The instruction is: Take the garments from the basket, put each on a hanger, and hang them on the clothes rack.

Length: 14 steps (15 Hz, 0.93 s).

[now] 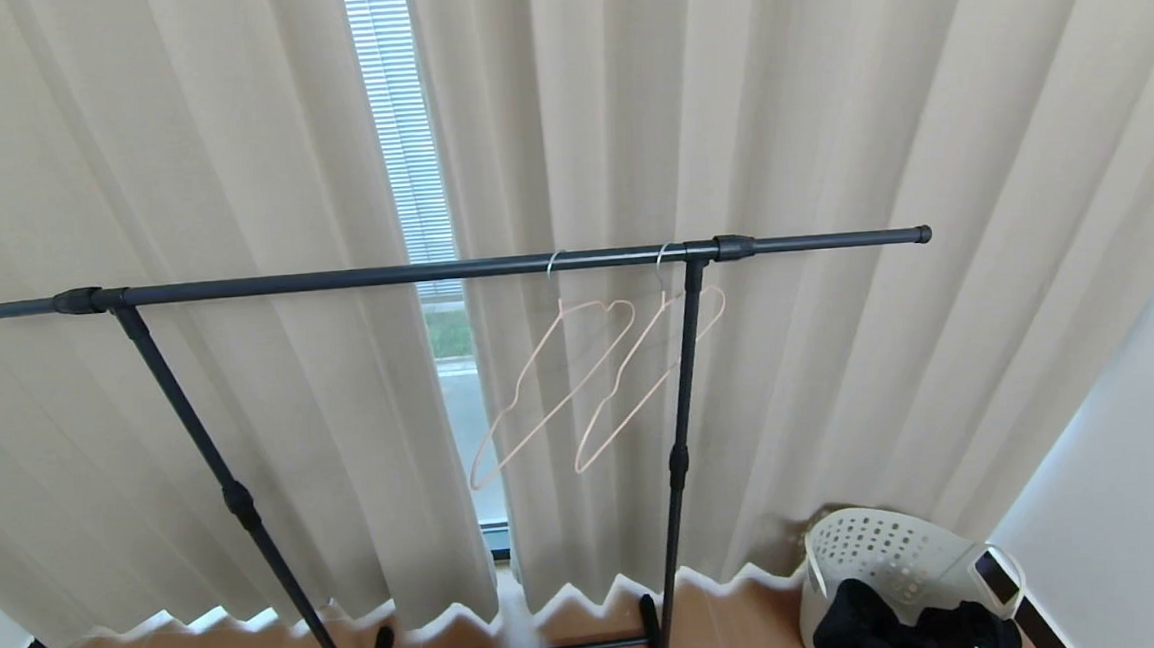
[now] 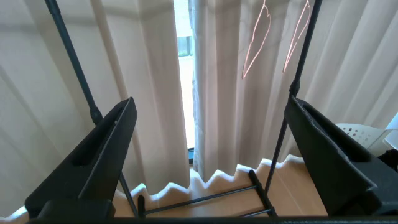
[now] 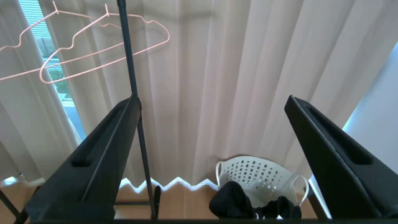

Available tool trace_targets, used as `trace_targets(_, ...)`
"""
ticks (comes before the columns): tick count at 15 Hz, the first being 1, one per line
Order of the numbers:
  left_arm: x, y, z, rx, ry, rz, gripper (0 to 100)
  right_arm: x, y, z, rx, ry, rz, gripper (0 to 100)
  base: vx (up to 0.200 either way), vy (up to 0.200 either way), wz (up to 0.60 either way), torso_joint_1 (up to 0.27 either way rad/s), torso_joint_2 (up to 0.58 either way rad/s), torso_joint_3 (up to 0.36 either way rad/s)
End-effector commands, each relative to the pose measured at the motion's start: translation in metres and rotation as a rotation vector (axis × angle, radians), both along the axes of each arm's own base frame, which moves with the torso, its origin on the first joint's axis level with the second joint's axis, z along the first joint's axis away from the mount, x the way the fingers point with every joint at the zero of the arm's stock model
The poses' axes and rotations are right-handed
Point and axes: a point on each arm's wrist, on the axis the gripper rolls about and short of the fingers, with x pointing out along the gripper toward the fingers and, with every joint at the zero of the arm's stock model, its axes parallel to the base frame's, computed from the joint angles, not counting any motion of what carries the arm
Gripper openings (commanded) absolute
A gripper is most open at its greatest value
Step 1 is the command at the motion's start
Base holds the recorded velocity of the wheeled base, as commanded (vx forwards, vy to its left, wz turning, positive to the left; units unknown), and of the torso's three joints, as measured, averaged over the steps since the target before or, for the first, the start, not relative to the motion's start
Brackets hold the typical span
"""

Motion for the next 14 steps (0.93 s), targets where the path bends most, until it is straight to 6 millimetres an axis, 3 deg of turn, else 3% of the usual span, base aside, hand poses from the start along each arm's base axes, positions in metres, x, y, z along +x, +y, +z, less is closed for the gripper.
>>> trace_targets(1, 0.0001, 0.0000, 0.0001, 0.001, 0.001, 0.000, 100, 0.0000, 0.0000, 0.0000, 0.000, -0.001, 0.001, 100, 0.000, 0.000, 0.00, 0.000, 0.00, 0.000)
trace_targets(14, 0.0001, 0.0000, 0.0001, -0.001, 0.001, 0.000, 100, 0.0000, 0.0000, -0.0001, 0.000, 0.001, 0.002, 100, 0.000, 0.000, 0.00, 0.000, 0.00, 0.000)
